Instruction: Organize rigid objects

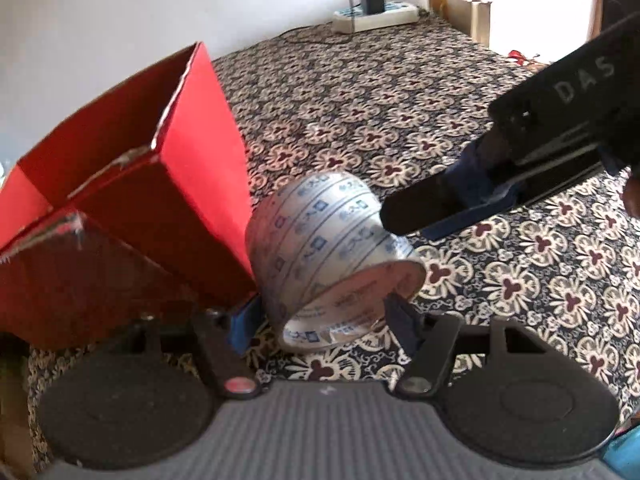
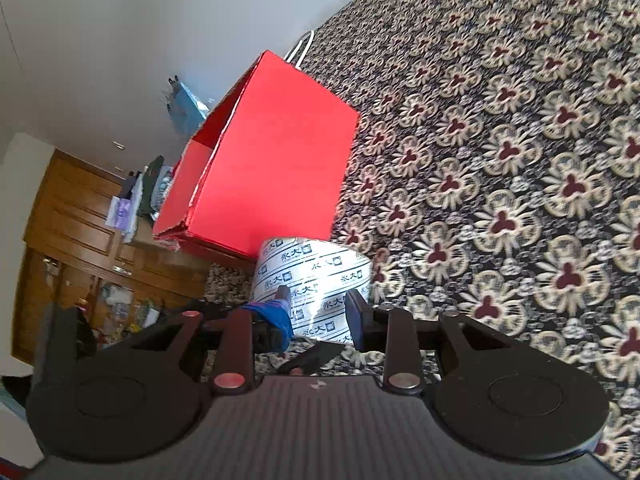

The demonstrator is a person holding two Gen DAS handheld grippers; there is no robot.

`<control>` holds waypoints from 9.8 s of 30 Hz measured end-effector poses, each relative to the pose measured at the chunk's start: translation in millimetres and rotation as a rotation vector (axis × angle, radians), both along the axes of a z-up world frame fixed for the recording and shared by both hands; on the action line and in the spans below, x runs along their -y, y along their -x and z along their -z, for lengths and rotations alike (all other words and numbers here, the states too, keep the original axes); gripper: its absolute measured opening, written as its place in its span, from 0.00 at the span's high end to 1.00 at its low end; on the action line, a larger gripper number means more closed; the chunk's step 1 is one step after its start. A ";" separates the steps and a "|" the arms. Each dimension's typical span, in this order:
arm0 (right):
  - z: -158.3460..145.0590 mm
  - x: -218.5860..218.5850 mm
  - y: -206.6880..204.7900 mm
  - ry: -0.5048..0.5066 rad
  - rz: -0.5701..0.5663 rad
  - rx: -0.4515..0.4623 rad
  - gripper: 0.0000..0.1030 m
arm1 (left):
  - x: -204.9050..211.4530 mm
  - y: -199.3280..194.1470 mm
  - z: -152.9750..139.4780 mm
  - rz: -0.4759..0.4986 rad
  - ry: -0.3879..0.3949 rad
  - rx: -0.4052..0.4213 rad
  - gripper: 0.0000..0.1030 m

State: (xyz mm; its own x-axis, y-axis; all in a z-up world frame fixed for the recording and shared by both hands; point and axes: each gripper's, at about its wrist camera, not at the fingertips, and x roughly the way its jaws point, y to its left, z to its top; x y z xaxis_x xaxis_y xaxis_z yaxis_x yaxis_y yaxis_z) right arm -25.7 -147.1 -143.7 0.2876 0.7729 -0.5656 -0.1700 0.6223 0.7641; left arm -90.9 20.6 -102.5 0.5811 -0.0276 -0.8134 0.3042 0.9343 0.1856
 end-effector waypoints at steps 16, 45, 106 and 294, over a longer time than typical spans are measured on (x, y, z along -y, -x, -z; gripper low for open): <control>19.0 9.5 -21.7 -0.121 0.091 -0.113 0.74 | -15.6 -12.2 4.8 -0.150 0.008 -0.021 0.84; -59.4 28.9 60.1 -0.046 0.434 0.120 0.70 | -12.1 -15.8 -76.2 0.186 0.160 0.199 0.94; -107.8 -156.5 35.2 0.321 0.373 0.378 0.71 | -168.3 -41.8 -127.2 -0.147 0.086 0.152 0.43; -53.1 -266.4 -86.5 0.743 0.395 0.225 0.72 | -248.4 -154.0 -58.9 -0.274 -0.058 -0.034 0.28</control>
State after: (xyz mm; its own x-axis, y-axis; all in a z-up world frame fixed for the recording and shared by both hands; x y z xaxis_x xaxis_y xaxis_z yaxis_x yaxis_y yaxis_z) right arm 60.8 119.3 -90.6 0.6223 0.0462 -0.7814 0.0659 0.9916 0.1111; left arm 63.2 269.0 -43.6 0.5330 0.1742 -0.8280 0.0489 0.9706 0.2356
